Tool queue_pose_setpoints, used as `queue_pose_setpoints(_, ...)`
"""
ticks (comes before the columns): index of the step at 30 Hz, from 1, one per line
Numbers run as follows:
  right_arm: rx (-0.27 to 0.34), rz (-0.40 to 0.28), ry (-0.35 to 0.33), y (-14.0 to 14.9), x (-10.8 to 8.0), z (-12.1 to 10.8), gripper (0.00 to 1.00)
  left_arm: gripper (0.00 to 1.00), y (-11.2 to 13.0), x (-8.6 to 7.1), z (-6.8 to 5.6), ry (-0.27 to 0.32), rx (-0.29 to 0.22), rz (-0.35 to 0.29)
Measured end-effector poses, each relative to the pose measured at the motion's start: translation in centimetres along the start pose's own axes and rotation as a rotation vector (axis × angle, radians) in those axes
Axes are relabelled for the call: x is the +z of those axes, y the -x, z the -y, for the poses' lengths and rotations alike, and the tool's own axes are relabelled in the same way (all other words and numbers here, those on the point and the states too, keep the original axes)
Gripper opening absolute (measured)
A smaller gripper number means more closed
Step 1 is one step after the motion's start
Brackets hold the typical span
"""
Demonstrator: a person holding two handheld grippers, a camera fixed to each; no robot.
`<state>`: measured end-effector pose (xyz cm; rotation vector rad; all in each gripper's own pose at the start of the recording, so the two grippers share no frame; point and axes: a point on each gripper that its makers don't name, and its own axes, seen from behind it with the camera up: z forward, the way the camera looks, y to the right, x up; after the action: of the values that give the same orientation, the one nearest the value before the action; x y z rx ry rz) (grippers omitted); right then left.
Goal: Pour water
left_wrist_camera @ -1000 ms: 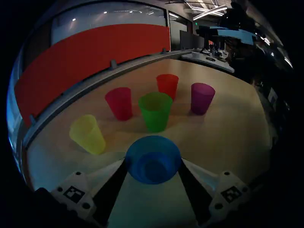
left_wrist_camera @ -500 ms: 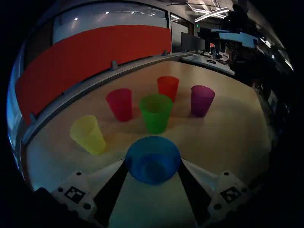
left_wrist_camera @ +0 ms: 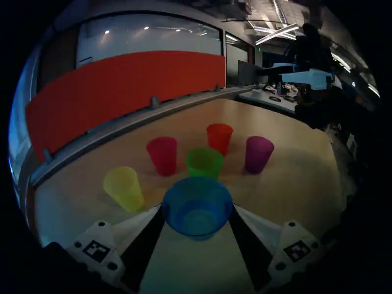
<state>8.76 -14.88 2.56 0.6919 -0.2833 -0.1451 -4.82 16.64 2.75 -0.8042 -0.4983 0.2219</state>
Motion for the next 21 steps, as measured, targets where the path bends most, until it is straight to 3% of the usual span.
queue_pose_setpoints(21, -0.034, 0.038, -0.006, 0.2, 1.9, 0.9, 0.99, 0.86, -6.6, -3.9, 1.5, -0.076, -0.019, -0.218)
